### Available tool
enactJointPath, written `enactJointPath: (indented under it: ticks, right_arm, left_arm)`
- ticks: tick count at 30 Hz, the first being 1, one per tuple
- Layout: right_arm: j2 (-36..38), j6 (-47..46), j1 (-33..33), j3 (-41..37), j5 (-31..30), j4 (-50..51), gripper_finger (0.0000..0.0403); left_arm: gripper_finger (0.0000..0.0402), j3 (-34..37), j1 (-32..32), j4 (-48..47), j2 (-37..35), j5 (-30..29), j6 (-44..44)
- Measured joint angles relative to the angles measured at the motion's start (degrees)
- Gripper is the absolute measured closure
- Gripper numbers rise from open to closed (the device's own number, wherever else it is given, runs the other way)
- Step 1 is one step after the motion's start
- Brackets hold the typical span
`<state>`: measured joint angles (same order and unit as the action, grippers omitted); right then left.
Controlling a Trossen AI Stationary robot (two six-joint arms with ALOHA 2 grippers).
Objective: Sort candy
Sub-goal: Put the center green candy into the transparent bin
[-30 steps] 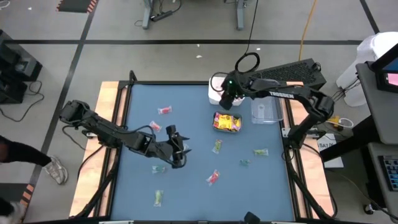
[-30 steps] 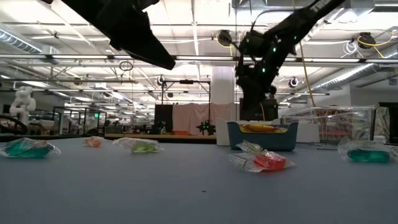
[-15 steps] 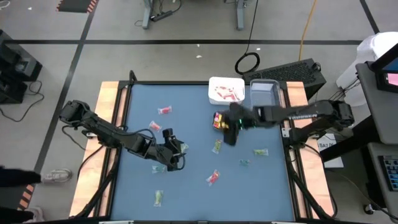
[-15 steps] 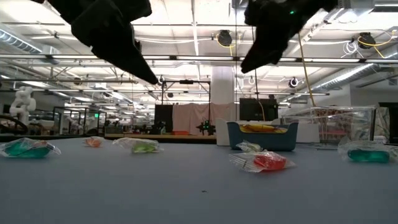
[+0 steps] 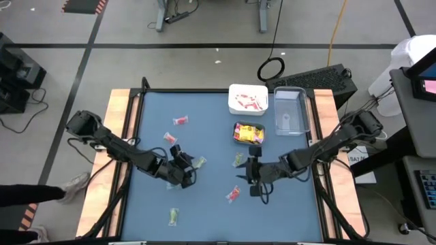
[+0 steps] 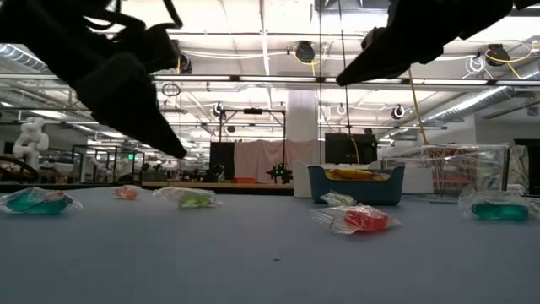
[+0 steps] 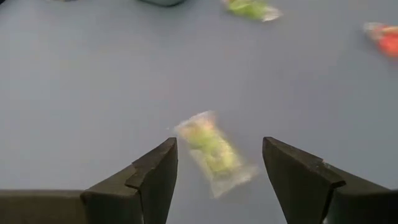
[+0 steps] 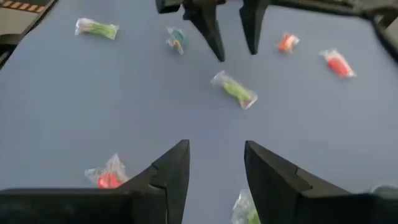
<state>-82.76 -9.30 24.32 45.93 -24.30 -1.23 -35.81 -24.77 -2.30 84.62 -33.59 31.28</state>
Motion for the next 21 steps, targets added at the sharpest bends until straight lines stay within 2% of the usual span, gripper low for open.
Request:
enactJointPath:
  ticks: [10, 14, 21]
  right_arm:
    - [-5.3, 2.9, -0.3, 0.0, 0.4, -8.9, 0.0259]
    - [-6.2, 3.1, -0.3, 0.0, 0.5, -9.5, 0.0259]
    - [-6.1, 2.7, -0.4, 0.0, 0.6, -11.2, 0.0259]
  left_arm:
    - [0.0162, 0.1, -1.7, 10.3, 8.5, -4.7, 1.5]
    - [0.0162, 0.1, -1.6, 12.4, 11.5, -8.5, 2.0]
    - [0.0167, 0.2, -1.5, 12.4, 15.3, -9.0, 4.0]
